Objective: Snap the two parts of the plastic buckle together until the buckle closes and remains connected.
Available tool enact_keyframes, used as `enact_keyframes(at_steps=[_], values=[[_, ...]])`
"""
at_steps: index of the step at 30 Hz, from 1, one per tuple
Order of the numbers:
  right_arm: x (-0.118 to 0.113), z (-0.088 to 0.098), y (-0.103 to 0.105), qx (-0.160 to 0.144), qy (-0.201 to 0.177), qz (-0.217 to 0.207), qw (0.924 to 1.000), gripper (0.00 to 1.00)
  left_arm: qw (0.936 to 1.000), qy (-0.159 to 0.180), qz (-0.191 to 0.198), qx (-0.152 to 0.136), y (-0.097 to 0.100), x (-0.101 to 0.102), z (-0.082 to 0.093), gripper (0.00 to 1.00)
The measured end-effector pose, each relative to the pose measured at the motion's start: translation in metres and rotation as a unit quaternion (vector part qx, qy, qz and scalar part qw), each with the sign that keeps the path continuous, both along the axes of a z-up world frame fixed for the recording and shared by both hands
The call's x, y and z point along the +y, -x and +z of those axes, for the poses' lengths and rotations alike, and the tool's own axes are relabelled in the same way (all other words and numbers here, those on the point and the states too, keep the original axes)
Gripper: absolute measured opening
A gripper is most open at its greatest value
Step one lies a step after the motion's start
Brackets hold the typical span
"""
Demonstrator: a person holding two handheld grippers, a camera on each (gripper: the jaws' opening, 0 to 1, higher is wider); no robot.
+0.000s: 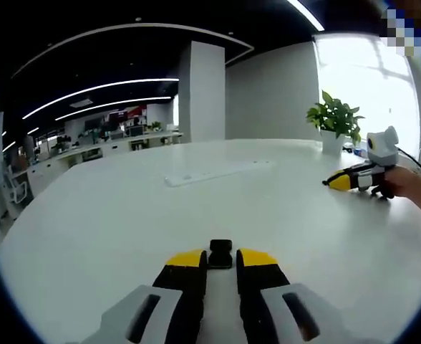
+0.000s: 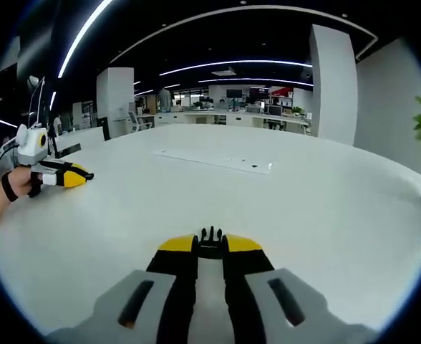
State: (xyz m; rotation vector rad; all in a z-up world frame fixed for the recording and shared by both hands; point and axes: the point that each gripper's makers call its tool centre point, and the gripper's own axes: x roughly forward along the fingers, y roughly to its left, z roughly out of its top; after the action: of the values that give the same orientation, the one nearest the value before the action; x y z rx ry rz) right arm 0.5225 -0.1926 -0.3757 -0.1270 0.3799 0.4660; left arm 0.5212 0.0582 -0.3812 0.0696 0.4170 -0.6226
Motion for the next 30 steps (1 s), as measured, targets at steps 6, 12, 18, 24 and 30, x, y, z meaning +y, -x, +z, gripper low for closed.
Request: enact_keyframes(at_steps=[6, 12, 18, 24, 30], values=[[0.0, 0.0, -0.001, -0.001, 0.0, 0.001, 1.0, 0.13, 1.0, 0.001, 0.003, 0.0, 0.003, 0.001, -0.001, 0.12], [-0.004, 0.001, -0.008, 0.0, -0.001, 0.002, 1.0, 0.13, 1.0, 0.002, 0.003, 0.0, 0.004, 0.002, -0.001, 0.12], [-0.005, 0.001, -0.011, 0.0, -0.003, 0.0, 1.0, 0.13, 1.0, 0.001, 0.008, 0.0, 0.0, 0.003, 0.0, 0.12], [-0.006, 0.002, -0.014, 0.005, -0.007, -0.007, 0.9999, 0.13, 1.0, 0.003, 0.006, 0.002, -0.003, 0.003, -0.001, 0.12], [-0.009, 0.002, -0.019, 0.011, -0.008, -0.022, 0.9997, 0.12, 0.9999, 0.002, 0.01, 0.007, -0.008, 0.004, 0.0, 0.11]])
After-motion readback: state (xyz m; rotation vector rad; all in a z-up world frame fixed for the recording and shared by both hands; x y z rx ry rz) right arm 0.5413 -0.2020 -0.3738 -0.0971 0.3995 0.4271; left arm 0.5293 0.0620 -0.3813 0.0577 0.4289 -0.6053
